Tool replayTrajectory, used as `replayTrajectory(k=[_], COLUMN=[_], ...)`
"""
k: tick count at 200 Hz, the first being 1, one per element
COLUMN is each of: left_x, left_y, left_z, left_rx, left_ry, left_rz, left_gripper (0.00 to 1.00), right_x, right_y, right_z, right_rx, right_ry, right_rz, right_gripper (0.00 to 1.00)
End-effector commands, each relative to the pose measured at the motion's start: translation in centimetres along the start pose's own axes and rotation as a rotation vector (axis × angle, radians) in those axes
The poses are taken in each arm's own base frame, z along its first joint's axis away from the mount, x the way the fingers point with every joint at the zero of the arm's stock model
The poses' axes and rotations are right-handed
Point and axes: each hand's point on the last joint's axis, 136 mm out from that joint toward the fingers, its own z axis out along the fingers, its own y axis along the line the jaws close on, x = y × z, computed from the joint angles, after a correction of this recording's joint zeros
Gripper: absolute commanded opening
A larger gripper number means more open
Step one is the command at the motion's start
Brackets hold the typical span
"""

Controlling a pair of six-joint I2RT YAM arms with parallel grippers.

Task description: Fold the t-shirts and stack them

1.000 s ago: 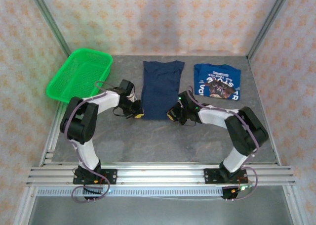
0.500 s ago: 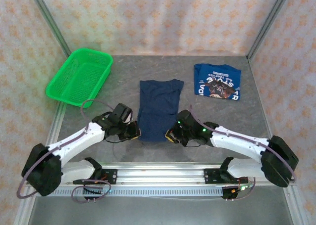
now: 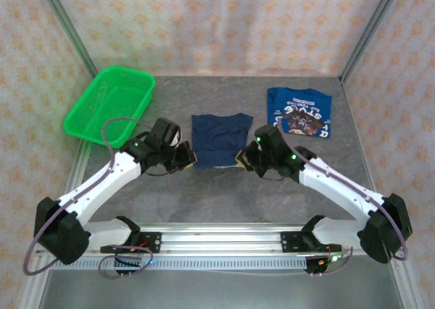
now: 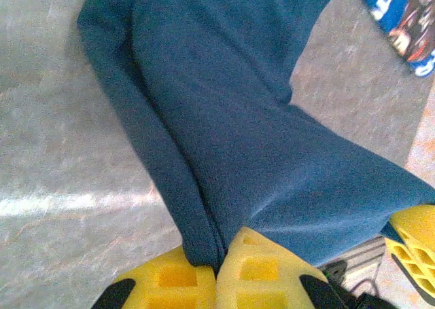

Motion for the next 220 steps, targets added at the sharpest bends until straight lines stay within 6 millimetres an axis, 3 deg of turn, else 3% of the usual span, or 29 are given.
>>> replayTrajectory(k=[1,21,60,105,146,158,169,183,194,207,220], left_x=[-2.3,-5.2,-10.6,-14.0,-16.8,-17.9,-19.2,-21.3,-23.4,-25.8,-27.5], left_y=[-0.1,-0.8,-1.8,-1.3,0.7,0.6,0.0,-2.4,-5.2,-8.5,-11.1], left_z=[0.6,1.5,3.3,6.8,11.3,12.2,12.5,11.5,9.3,5.7,1.7], left_rx=[-0.029,-0.024,-0.048,-0.065,-0.121,-0.115,-0.106,-0.047,0.011,0.071,0.122], left_ry=[0.017,0.023,0.014,0.044,0.076,0.071,0.061,0.017,-0.048,-0.146,-0.240], left_rz=[0.004,-0.001,0.032,0.008,-0.019,-0.029,-0.041,-0.050,-0.040,-0.022,0.003], left_gripper=[0.00,0.00,0.00,0.00,0.00,0.06,0.20,0.47,0.61,0.69,0.71], right_x=[-2.2,-4.8,-9.6,-14.0,-16.9,-17.8,-19.0,-21.5,-24.1,-26.2,-26.8], right_y=[0.9,2.2,2.7,1.9,0.5,0.4,1.3,3.3,6.7,9.9,12.1], right_z=[0.7,1.8,4.4,7.2,10.6,11.7,12.5,12.0,10.0,7.0,3.8], right_rx=[0.033,0.035,0.068,0.105,0.129,0.122,0.091,0.047,-0.054,-0.139,-0.175], right_ry=[0.031,0.042,0.061,0.078,0.095,0.097,0.094,0.048,-0.028,-0.107,-0.157], right_rz=[-0.064,-0.067,-0.048,-0.020,0.019,0.040,0.045,0.041,0.019,-0.005,-0.061], right_gripper=[0.00,0.00,0.00,0.00,0.00,0.10,0.25,0.38,0.44,0.48,0.51])
